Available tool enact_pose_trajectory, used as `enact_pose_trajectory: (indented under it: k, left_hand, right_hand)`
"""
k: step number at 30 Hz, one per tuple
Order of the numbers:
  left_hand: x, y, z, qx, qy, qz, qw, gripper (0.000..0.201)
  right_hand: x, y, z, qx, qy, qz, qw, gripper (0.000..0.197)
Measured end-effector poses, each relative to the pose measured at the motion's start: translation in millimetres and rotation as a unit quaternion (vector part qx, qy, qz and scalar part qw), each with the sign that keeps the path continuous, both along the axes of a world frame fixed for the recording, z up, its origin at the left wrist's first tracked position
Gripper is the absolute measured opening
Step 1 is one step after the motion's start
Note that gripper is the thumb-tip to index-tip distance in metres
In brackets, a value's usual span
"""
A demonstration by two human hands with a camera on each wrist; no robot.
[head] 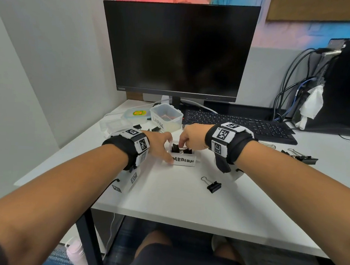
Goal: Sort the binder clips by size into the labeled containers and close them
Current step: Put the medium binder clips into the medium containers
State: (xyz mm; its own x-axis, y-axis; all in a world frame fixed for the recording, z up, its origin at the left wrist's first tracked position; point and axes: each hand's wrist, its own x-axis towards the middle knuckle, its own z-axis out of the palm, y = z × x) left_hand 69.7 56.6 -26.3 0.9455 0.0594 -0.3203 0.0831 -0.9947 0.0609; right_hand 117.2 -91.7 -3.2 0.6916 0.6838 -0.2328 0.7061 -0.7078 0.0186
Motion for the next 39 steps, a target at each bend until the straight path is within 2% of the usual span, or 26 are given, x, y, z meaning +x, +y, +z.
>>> enact_pose_trajectory:
  k: [6, 10, 12, 15, 21, 25, 30, 36, 39]
  left_hand:
    - [5, 2, 4, -0.026, 0.029, -0.003, 0.999, 0.091]
    - [2, -2, 6, -0.062, 0.006, -0.006, 0.998, 0.075]
    - [0, -4, 5, -0.087, -0.026, -0.013, 0.996, 0.071]
    - [0, -11, 3, -0.119, -0.036, -0.021, 0.992, 0.076]
    - [1, -25, 1, -0.106, -0.030, -0.028, 0.994, 0.080]
    - [-1, -34, 2, -0.150, 0.002, -0.003, 0.989, 0.076]
    - [-3, -43, 3, -0.143, -0.003, 0.003, 0.990, 0.078]
    - [-5, -49, 4, -0.162, 0.006, 0.027, 0.986, 0.077]
    - [-8, -52, 7, -0.194, 0.021, 0.038, 0.980, 0.073]
  right_hand:
    - [-1, -9, 0, -0.016, 0.001, 0.008, 1.000, 0.049]
    - [0, -16, 0, -0.002, 0.004, -0.004, 1.000, 0.048]
    - [-2, -21, 1, 0.016, 0.006, -0.009, 1.000, 0.044]
    - [-5, -31, 2, 0.053, 0.001, -0.020, 0.998, 0.031]
    - [-18, -52, 1, 0.072, 0.021, -0.035, 0.997, 0.019]
    - [-29, -66, 1, 0.085, 0.029, -0.044, 0.995, 0.021]
    - [-40, -84, -1, 0.072, 0.039, -0.049, 0.995, 0.019]
    - [-50, -92, -12, 0.025, 0.108, -0.055, 0.992, 0.042]
    - [-49, -94, -18, 0.010, 0.118, -0.046, 0.992, 0.041]
